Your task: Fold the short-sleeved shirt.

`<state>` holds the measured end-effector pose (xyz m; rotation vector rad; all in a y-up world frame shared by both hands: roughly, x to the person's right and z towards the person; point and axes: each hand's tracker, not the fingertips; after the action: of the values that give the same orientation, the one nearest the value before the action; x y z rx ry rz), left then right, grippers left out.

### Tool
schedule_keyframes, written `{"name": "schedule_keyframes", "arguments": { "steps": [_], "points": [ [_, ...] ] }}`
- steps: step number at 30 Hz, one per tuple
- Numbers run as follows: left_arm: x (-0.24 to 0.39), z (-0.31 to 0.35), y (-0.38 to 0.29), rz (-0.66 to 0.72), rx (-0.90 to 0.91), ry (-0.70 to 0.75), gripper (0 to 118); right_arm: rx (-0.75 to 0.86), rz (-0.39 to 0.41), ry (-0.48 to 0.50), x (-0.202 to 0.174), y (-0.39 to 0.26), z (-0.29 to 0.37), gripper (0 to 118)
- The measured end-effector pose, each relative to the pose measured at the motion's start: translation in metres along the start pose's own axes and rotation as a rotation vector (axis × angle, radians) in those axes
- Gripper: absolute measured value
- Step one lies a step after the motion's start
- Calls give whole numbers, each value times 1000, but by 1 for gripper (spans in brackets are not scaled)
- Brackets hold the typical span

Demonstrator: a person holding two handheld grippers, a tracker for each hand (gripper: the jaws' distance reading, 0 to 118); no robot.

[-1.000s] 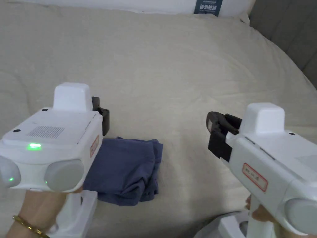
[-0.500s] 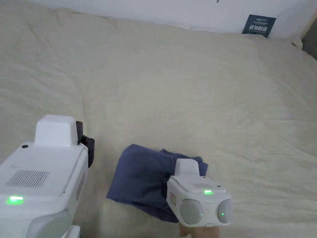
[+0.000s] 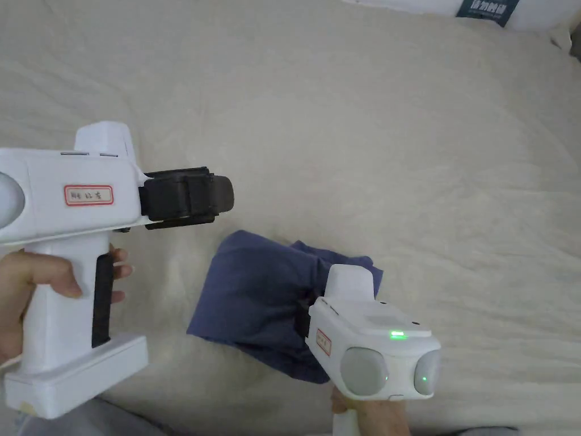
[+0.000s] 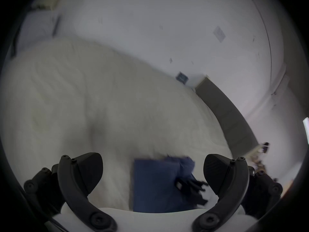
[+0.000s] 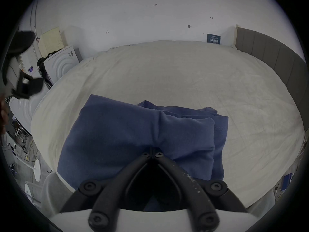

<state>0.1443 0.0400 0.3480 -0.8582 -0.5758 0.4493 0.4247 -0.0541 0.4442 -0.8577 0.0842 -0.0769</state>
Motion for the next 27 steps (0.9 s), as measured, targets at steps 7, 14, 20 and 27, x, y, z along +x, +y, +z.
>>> {"name": "schedule_keyframes", "arguments": {
  "steps": [7,14,20,27],
  "points": [
    [-65,-44,-25,99,-325,-347,118,-3,-28,19,4,1,-1,1],
    [-94,-89,-51,260,-360,-379,118,-17,-59,58,12,3,-3,1],
    [-74,-120,-49,255,-412,-460,96,-39,-100,97,21,9,-3,1],
    [-59,-132,-35,272,-476,-216,28,2,-109,135,36,41,29,1]
  ]
}}
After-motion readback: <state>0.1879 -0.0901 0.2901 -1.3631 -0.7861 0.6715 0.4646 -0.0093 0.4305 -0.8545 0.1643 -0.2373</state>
